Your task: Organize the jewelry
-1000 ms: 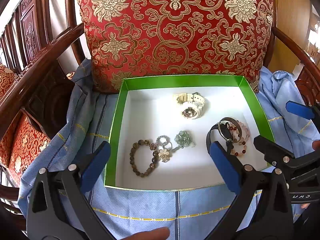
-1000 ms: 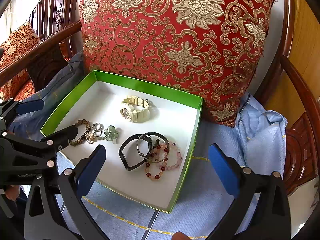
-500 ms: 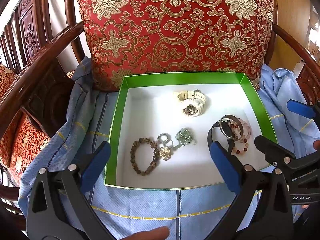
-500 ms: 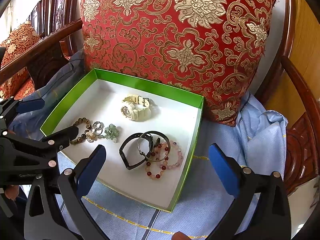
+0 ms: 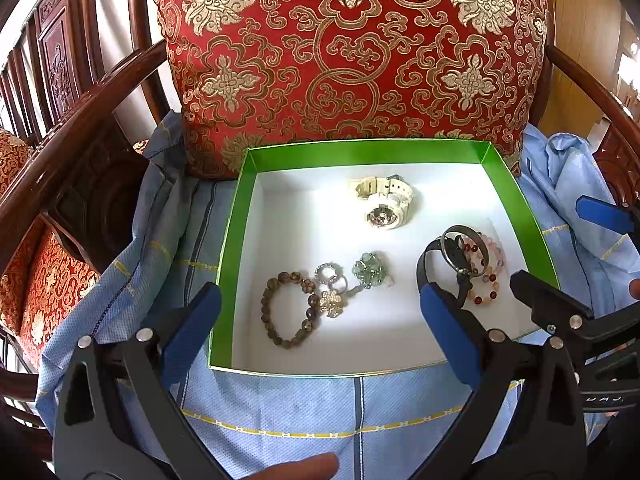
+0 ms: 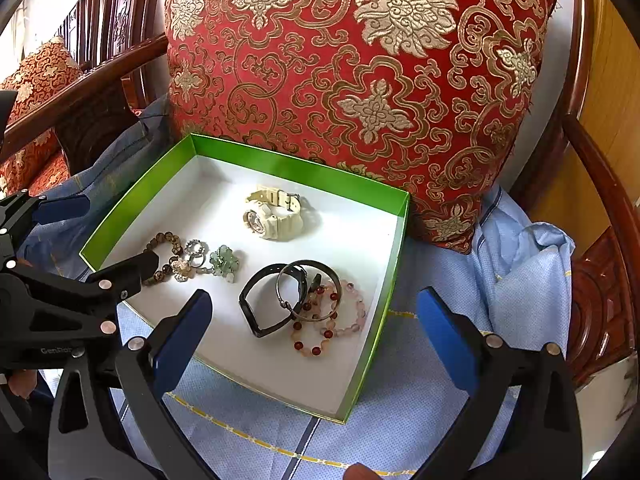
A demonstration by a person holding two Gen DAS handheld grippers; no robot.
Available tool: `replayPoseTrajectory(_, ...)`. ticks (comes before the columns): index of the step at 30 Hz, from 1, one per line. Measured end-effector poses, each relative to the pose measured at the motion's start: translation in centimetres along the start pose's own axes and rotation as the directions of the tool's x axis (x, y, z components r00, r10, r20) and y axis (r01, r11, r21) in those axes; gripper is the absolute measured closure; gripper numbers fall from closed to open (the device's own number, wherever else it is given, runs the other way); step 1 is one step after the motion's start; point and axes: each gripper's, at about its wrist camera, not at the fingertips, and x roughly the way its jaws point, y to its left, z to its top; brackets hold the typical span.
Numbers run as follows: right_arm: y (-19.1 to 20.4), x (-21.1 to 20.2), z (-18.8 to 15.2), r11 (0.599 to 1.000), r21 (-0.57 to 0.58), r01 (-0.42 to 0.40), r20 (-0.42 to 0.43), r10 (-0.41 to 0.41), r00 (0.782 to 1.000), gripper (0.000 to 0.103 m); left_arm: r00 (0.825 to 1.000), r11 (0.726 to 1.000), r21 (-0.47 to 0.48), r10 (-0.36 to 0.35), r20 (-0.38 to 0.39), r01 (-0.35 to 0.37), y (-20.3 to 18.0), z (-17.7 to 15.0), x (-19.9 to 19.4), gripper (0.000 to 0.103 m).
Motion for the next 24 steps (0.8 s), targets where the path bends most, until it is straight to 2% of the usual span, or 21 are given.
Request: replayPoseTrajectory(24,0.03,0.1,0.01,1.0,-0.015,0.001,-0.006,-0.001,1.0,0.003,1.0,1.0,0.009,0.002,-0.01,-0.002,-0.04,-0.27,0.32,0.005)
